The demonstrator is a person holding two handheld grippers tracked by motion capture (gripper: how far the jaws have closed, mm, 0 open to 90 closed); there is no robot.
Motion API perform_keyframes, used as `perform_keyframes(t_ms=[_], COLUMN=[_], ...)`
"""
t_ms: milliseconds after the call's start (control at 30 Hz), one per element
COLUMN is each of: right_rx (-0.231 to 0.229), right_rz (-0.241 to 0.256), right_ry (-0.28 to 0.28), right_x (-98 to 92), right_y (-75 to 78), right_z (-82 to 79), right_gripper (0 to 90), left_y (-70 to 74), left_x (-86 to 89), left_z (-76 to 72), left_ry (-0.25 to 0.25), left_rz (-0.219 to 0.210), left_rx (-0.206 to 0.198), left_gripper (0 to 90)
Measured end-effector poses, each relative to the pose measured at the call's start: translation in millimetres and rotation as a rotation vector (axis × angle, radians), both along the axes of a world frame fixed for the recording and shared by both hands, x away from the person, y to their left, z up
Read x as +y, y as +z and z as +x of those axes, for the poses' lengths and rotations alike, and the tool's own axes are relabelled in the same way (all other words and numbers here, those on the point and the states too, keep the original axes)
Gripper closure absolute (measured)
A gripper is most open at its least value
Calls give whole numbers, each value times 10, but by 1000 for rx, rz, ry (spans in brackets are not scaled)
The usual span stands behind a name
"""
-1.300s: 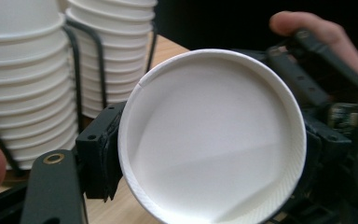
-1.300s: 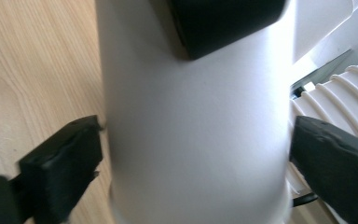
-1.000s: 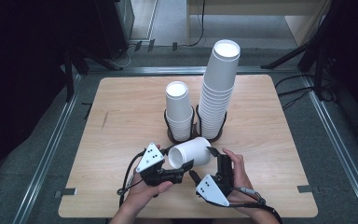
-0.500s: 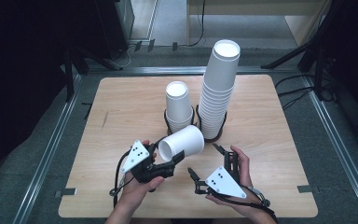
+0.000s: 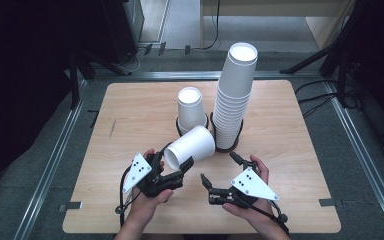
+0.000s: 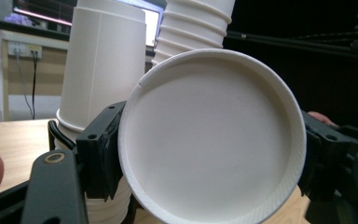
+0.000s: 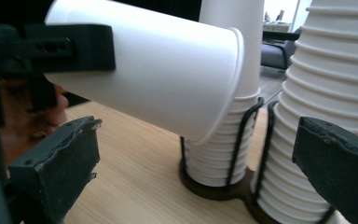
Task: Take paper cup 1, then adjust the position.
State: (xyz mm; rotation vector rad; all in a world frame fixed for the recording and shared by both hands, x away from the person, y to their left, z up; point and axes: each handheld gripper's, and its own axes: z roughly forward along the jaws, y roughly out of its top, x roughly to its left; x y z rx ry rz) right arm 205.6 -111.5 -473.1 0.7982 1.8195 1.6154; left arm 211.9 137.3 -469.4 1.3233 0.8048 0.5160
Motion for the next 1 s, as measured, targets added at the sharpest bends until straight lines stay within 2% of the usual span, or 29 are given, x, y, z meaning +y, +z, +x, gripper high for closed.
perform_keyframes(t_ms=[67,167,200,233,300,500,533,733,833,1000], right_rx=[41,80,80,109,133,162,178,201,235,262], right_rz=[62,122,122,155,188,233,256,294,333,366], right_ry=[19,31,31,34,34,39,49,61,68,75], right_x=[4,4,4,3,-2,-4,-3,-3,-12,-7], right_y=[11,23,23,25,25,30,31,39,41,35], right_z=[-1,6,6,15,22,28,29,32,47,58], right_gripper=[7,7,7,7,7,7,7,7,8,7], left_y=[-12,-27,-27,-36,-43,-62,-64,-72,-78,-81], left_x=[-7,-18,-18,-30,-34,-43,-51,-67,-78,-81], left_z=[-7,-12,-12,-17,-18,-21,-25,-33,-41,-45], left_ry=[1,4,4,11,12,11,14,16,12,12], left_rz=[-14,-17,-17,-27,-32,-49,-53,-51,-53,-57], left_rx=[-10,-21,-21,-24,-26,-39,-42,-54,-62,-66], left_gripper=[237,237,237,237,237,237,237,237,237,237])
